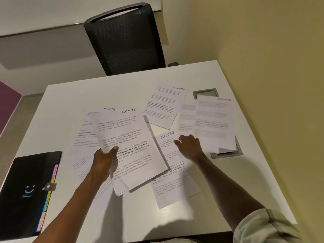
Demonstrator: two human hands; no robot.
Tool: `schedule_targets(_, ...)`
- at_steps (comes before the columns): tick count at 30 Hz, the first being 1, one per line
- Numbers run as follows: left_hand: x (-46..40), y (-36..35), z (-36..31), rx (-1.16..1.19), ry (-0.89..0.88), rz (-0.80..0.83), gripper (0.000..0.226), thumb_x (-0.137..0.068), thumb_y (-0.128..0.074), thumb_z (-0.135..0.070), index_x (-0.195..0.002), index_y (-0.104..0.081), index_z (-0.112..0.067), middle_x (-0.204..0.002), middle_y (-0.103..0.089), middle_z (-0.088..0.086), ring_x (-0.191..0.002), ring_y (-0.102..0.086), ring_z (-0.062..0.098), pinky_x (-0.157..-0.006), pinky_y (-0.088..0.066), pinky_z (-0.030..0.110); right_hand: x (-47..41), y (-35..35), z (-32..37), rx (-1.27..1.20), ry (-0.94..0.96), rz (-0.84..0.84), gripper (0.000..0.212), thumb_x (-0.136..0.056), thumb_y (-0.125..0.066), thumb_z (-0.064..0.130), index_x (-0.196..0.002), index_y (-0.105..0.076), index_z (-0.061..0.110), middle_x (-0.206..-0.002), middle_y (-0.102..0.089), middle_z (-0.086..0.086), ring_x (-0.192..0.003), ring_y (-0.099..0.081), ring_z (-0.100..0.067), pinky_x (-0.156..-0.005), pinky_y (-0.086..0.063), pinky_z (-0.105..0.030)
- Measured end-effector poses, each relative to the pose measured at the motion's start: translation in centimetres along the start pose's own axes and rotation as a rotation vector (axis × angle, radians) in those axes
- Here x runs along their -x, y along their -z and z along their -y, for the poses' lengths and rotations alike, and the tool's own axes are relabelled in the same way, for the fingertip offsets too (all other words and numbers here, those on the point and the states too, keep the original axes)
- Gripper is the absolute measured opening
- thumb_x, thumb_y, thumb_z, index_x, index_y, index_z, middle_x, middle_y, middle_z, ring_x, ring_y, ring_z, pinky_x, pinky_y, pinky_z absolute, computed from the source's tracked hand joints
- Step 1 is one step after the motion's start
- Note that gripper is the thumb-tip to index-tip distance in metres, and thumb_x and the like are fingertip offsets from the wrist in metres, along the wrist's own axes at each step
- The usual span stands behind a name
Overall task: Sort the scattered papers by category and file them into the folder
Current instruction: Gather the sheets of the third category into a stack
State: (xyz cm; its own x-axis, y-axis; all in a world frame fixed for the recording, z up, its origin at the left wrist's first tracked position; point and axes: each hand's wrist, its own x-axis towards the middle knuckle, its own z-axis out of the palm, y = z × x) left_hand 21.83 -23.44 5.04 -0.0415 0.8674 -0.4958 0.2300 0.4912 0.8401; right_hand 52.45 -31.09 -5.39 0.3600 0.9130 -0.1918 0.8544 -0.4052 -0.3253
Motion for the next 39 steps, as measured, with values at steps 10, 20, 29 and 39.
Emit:
schedule_targets(10,0.0,-0.3,-0.2,-0.002,0.022,0.028,0.024,-0.094,-0.068,-0.017,-0.115,-0.065,-0.006,-0.105,-0.072,0.012,-0.096,-0.069,0.033,-0.092,-0.053,0.050,1.7,1.3,-6.4,-0.102,-0.812,-0.199,0.079,-0.081,-0.066,0.052,-0.134,-0.039,-0.001,-0.137,-0.040,-0.029,-0.125,-0.041,-0.043,-0.097,-0.040,-0.049)
schedule_targets(20,1.4,-1.5,-0.1,-0.040,0.011,0.083,0.017,-0.095,-0.065,-0.014,-0.111,-0.065,-0.007,-0.099,-0.073,0.009,-0.088,-0.070,0.027,-0.077,-0.056,0.036,1.8,2.6,-10.6,-0.216,-1.006,-0.117,0.096,-0.059,-0.089,0.045,-0.130,-0.041,0.001,-0.132,-0.041,-0.021,-0.122,-0.042,-0.037,-0.095,-0.043,-0.049)
schedule_targets(29,1.7,-1.4,-0.4,-0.030,0.001,0.097,0.016,-0.095,-0.066,-0.013,-0.110,-0.066,-0.009,-0.102,-0.073,0.009,-0.092,-0.070,0.027,-0.079,-0.056,0.037,3.5,3.0,-12.9,-0.620,-0.931,-0.442,0.031,-0.086,-0.060,0.010,-0.114,-0.060,-0.002,-0.117,-0.064,-0.022,-0.107,-0.061,-0.042,-0.086,-0.051,-0.045)
schedule_targets(39,1.9,-3.1,-1.2,-0.029,-0.031,0.127,0.004,-0.095,-0.065,-0.012,-0.100,-0.065,-0.012,-0.088,-0.070,0.004,-0.074,-0.067,0.021,-0.065,-0.053,0.031,7.7,2.5,-17.2,-1.060,-1.039,-0.508,0.024,-0.088,-0.067,0.020,-0.094,-0.060,-0.002,-0.087,-0.068,-0.025,-0.052,-0.061,-0.029,-0.045,-0.050,-0.028)
